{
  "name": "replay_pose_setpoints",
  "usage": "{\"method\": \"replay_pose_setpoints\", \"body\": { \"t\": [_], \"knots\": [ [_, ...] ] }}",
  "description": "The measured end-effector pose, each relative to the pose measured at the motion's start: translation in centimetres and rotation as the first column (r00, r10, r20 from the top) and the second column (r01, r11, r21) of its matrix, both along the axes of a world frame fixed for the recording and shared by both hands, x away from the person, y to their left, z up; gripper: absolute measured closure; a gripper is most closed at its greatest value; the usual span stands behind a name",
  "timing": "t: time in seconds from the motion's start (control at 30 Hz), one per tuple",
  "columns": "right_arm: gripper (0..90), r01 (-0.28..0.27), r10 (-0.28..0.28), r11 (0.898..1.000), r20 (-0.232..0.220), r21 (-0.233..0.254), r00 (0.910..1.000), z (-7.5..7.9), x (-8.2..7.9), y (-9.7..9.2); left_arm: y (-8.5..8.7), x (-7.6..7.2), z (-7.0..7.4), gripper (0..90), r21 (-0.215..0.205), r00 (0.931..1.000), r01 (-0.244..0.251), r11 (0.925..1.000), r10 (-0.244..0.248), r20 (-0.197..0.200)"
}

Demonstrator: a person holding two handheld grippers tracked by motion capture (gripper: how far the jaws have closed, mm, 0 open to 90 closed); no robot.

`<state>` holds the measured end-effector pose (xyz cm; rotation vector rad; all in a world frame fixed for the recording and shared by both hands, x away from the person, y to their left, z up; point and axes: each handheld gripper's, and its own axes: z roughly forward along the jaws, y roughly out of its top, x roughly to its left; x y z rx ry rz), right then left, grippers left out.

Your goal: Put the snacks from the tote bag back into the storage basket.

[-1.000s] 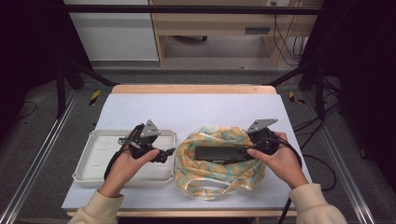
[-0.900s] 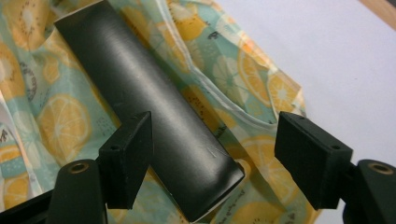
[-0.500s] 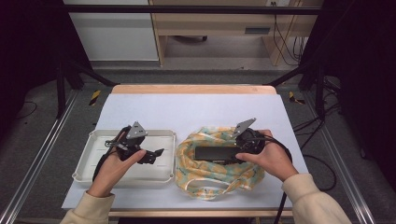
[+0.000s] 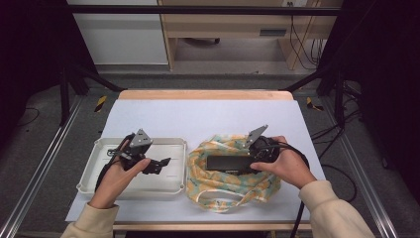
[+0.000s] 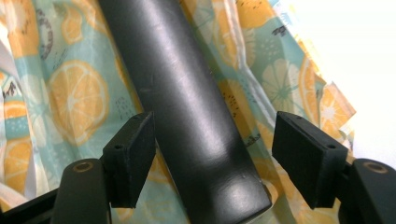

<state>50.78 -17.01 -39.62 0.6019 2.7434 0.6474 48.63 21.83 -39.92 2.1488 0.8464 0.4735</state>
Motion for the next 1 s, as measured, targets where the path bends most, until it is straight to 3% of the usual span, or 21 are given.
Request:
{"method": "replay_pose_setpoints", "body": {
  "t": [1.0],
  "knots": [
    [30.2, -0.075, 0.07, 0.993, -0.059, -0.087, 0.9958, -2.3, 0.4, -0.1, -0.2, 0.0, -0.4, 7.4, 0.018, 0.9994, 0.029, 0.9994, -0.028, -0.02]
  ]
}}
